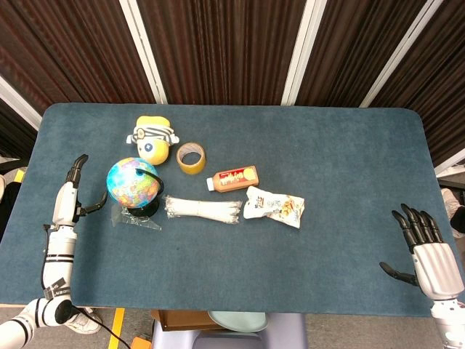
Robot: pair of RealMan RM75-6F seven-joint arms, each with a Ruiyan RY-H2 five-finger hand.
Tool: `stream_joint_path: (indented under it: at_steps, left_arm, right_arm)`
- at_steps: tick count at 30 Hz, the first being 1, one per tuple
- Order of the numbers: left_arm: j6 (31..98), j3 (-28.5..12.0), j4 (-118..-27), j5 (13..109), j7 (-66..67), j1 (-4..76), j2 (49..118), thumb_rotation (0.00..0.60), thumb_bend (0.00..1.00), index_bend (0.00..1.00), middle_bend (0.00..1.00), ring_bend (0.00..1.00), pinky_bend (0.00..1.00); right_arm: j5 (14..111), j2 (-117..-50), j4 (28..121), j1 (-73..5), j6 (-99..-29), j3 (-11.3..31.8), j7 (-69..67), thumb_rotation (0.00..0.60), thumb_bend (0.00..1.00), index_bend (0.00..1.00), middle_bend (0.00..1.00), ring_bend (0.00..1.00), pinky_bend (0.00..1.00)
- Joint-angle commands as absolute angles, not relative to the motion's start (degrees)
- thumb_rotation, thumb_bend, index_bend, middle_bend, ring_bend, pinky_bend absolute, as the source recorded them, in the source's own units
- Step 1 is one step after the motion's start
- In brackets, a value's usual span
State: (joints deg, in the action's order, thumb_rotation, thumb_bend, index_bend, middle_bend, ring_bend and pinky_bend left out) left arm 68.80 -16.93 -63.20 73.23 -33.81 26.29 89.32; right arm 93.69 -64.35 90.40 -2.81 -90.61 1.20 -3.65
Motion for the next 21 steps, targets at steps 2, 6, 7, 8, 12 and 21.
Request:
stream_joint_path:
  at_steps: [2, 6, 7, 8, 12, 21]
  left_arm:
    - [67.66, -17.31, -61.72, 72.79, -34.48, 27.00, 89.80, 0.600, 0.32, 0.00, 0.00, 0.00, 0.00]
    - [66.20, -17.75, -60.23, 72.14, -35.06, 27.84, 90.40, 0.600, 0.32, 0.00, 0.00, 0.00, 0.00]
    - [65.97, -17.91, -59.73, 72.06, -35.19, 28.11, 90.63, 0.600, 0.32, 0.00, 0.00, 0.00, 0.00]
    - [65.56, -18.09, -59.14, 71.88, -35.23, 28.48, 90.90, 0.600, 0.32, 0.00, 0.00, 0.00, 0.00]
    - [64.14, -18.69, -57.78, 70.93, -35.15, 29.43, 91.76, 0.600, 0.32, 0.00, 0.00, 0.00, 0.00]
    - [60.35, -20.78, -51.24, 68.99, -36.35, 32.87, 94.35, 0.600, 0.33, 0.00, 0.00, 0.00, 0.00]
  right_arm:
    - [93.51, -64.48, 90.34, -2.88, -90.39, 1.27, -3.40, 0.600, 0.15, 0.00, 0.00, 0.00, 0.00]
    - [93.32, -64.58, 90.32, -2.92, -90.32, 1.44, -3.22, 0.600, 0.15, 0.00, 0.00, 0.00, 0.00]
    - [93.28, -64.59, 90.31, -2.94, -90.27, 1.46, -3.19, 0.600, 0.15, 0.00, 0.00, 0.00, 0.00]
    - [93.19, -64.61, 90.29, -2.96, -90.20, 1.50, -3.16, 0.600, 0.15, 0.00, 0.00, 0.00, 0.00]
    - [92.92, -64.59, 90.29, -3.00, -90.04, 1.64, -3.23, 0.600, 0.15, 0.00, 0.00, 0.00, 0.00]
    - [92.11, -64.74, 90.34, -2.87, -90.06, 2.05, -2.62, 0.600, 0.15, 0.00, 0.00, 0.00, 0.00]
